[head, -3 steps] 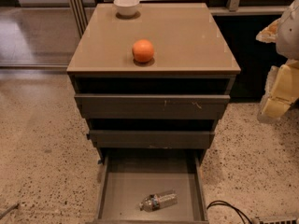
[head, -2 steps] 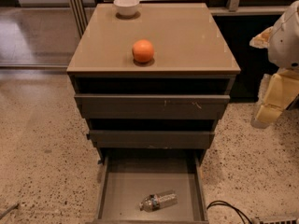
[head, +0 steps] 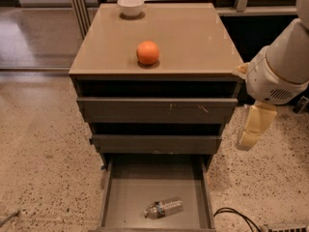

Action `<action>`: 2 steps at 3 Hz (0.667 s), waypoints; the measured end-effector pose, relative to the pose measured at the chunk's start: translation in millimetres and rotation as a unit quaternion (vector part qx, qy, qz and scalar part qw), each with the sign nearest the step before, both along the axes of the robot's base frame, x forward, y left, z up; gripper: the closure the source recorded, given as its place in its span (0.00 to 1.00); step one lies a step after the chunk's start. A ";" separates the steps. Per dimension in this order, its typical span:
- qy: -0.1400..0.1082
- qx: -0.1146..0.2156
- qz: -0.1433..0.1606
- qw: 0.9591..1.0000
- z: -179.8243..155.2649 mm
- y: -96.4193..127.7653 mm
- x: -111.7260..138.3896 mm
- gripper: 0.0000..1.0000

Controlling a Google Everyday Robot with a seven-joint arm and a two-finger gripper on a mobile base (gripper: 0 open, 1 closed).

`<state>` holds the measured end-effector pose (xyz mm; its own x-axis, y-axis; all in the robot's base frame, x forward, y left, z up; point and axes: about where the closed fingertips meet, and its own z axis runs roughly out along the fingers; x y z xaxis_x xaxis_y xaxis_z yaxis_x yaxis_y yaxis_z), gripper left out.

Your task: Pick water bottle from bottom drawer and place on counter

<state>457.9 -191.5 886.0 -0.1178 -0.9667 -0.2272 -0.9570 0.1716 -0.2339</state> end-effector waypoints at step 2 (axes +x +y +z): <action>0.029 0.000 -0.012 1.000 -92.3 -24.4 1.3 0.00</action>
Offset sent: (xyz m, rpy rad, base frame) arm -0.0009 -0.0438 -0.1468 0.0313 0.0917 -0.0790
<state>459.2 -215.9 793.7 -0.1532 -0.9637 -0.2187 -0.9648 0.1938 -0.1780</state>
